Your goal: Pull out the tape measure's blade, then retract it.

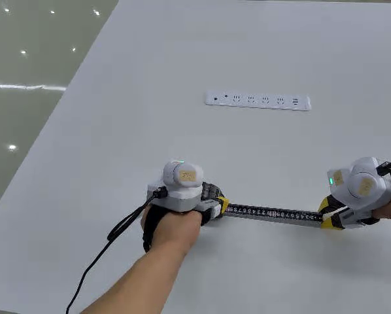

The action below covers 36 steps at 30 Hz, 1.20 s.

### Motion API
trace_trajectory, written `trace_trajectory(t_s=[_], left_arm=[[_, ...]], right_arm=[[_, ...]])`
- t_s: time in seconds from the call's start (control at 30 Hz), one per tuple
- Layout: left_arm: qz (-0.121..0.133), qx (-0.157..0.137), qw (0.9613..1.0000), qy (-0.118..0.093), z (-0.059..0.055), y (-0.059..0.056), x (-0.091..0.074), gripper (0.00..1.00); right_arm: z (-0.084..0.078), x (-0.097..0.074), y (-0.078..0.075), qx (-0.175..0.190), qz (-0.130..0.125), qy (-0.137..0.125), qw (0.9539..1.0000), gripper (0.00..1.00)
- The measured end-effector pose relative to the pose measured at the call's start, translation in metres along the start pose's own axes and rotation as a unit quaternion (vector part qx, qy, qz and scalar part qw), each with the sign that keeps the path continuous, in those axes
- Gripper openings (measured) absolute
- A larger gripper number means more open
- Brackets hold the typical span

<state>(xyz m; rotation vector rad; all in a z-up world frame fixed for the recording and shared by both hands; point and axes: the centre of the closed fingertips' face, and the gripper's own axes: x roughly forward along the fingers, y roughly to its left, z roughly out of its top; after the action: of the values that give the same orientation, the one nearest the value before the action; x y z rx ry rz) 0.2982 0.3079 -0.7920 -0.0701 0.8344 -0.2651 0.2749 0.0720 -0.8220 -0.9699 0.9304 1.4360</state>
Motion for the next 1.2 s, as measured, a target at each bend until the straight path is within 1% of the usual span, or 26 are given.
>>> trace_trajectory(t_s=[0.17, 0.27, 0.57, 0.7, 1.2], left_arm=[[-0.001, 0.001, 1.0, 0.001, 0.0, 0.0, 0.0, 0.57], [-0.001, 0.002, 1.0, 0.001, 0.0, 0.0, 0.0, 0.57], [-0.003, 0.003, 1.0, 0.0, 0.0, -0.001, 0.0, 0.57], [-0.004, 0.003, 1.0, -0.001, 0.0, -0.001, 0.0, 0.57], [-0.006, 0.002, 1.0, -0.001, 0.0, -0.001, 0.0, 0.57]], right_arm=[[0.006, 0.004, 0.0, -0.002, 0.001, -0.003, 1.0, 0.12], [0.006, 0.007, -0.001, -0.001, 0.002, -0.005, 1.0, 0.12], [0.012, 0.009, -0.002, 0.005, 0.006, -0.013, 0.9999, 0.12], [0.018, 0.011, -0.001, 0.008, 0.008, -0.018, 0.9998, 0.12], [0.03, 0.016, -0.003, 0.008, 0.011, -0.027, 0.9995, 0.12]])
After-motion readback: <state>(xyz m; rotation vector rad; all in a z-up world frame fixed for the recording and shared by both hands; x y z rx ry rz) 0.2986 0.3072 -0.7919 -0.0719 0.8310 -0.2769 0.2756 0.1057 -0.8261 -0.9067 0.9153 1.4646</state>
